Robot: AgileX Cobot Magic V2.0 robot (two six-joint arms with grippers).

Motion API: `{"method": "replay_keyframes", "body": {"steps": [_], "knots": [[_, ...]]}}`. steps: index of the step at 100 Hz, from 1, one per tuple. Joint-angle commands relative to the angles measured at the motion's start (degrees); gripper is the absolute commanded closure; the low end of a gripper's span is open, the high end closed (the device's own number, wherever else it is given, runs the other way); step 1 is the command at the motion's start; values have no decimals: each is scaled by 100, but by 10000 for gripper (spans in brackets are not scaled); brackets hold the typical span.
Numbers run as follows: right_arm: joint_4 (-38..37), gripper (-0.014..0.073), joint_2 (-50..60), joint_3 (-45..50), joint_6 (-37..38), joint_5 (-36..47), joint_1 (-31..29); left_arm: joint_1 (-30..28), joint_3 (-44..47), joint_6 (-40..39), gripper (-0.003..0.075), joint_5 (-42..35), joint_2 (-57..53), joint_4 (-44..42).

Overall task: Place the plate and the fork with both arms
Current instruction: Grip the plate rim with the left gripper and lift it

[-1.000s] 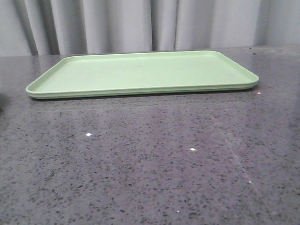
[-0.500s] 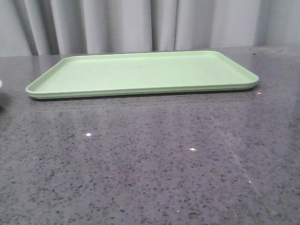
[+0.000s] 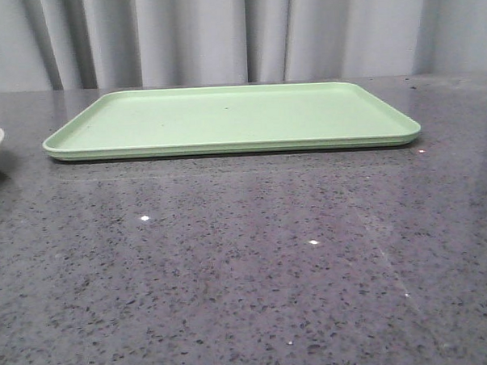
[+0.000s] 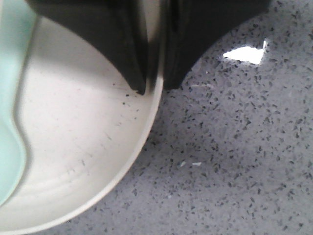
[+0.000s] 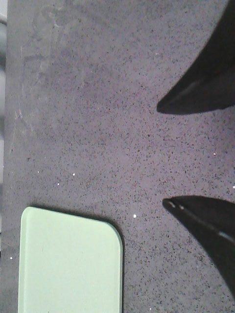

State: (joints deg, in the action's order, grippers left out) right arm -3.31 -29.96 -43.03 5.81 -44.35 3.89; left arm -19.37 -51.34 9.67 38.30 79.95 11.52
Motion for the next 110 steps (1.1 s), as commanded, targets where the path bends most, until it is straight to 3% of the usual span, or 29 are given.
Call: {"method": "replay_keyframes", "body": {"steps": [1, 24, 47, 72, 95, 110], "knots": [[-27, 198, -63, -207, -42, 411, -4, 3, -78, 75, 741, 76, -82, -75], [-27, 198, -63, -207, -42, 411, -4, -73, -78, 75, 741, 144, -277, 271], [-27, 198, -63, -207, -42, 411, -4, -662, -202, 131, 741, 655, -754, 792], [-22, 198, -63, -207, -42, 411, -4, -1183, -458, 1047, 741, 1295, -1166, 2614], [-22, 198, -63, -207, -42, 411, -4, -1154, -468, 1296, 741, 1525, -1302, 3842], [-22, 198, -63, -207, -42, 422, -4, -922, -468, 1308, 741, 1490, -1302, 4122]]}}
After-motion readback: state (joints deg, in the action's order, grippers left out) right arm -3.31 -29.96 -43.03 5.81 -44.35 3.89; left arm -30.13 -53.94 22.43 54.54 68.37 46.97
